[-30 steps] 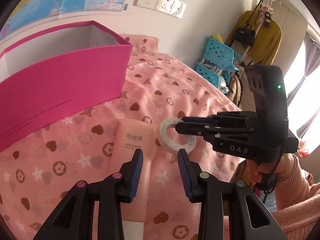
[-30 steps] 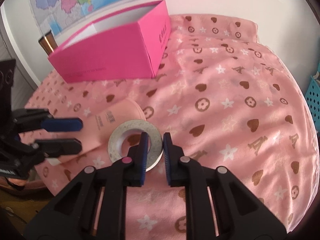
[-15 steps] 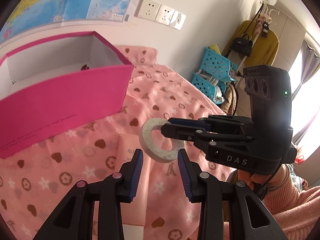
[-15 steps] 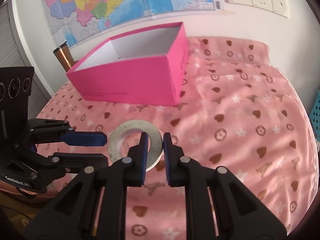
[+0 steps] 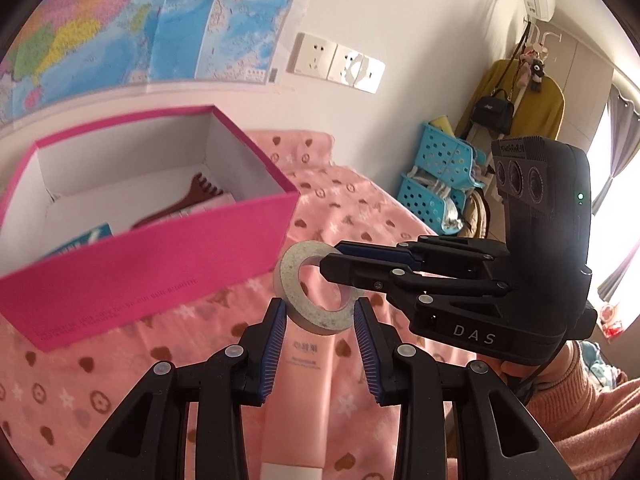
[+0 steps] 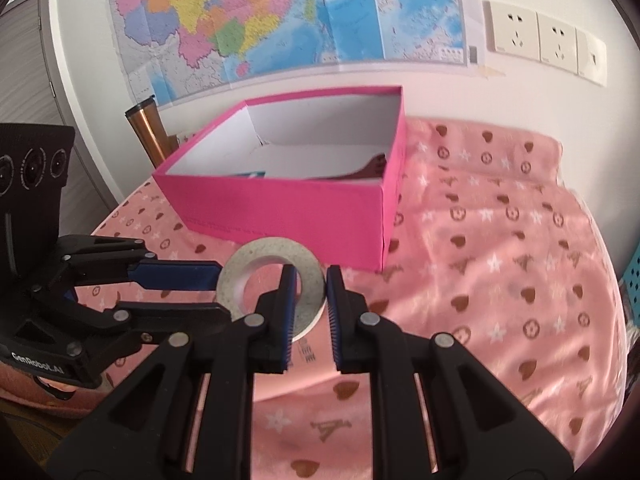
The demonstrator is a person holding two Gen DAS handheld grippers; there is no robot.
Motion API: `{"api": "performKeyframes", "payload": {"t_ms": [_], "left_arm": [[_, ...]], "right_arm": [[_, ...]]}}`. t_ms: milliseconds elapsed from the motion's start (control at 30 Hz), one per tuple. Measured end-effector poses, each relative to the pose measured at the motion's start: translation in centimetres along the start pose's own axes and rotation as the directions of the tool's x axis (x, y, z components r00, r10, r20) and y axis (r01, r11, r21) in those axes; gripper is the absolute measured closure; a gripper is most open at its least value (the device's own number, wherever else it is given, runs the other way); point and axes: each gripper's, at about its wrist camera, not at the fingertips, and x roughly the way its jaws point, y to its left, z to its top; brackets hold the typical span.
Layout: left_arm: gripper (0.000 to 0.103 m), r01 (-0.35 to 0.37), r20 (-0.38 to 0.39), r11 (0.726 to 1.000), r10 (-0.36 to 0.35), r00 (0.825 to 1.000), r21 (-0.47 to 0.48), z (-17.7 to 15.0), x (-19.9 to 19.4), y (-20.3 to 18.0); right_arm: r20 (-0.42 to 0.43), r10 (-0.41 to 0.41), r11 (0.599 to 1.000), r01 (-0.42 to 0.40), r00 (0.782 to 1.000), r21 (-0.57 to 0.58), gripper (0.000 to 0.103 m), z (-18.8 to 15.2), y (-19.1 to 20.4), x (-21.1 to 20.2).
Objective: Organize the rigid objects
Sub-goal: 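Carry the tape roll over the magenta box with the right gripper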
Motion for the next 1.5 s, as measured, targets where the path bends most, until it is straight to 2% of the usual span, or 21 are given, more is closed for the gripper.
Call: {"api": "performKeyframes", "payload": {"t_ms": [633,1200,1500], "left_arm": [[0.069,-0.078,0.097,0.997,0.078,0.992,0.005,4.3,-1.4,1.8],[0.069,-0.105,0.105,0.994,0.107,0.989,-0.032,7.2,0.0,4.5],[0.069,-0.113,0.103,0.993,0.116,0.988,-0.038,7.6,0.4,5.0]], "right_arm": [[0.068,0.015,0.995,-0.009,0.998,-0.097,0.086,5.8,0.5,0.9],[0.066,0.013,0.994,-0.005,0.998,-0.113,0.086,9.2,-0.7,3.7],[0.067,0.015,0.994,-0.008,0.998,-0.111,0.086,9.8,-1.1,4.3]]}}
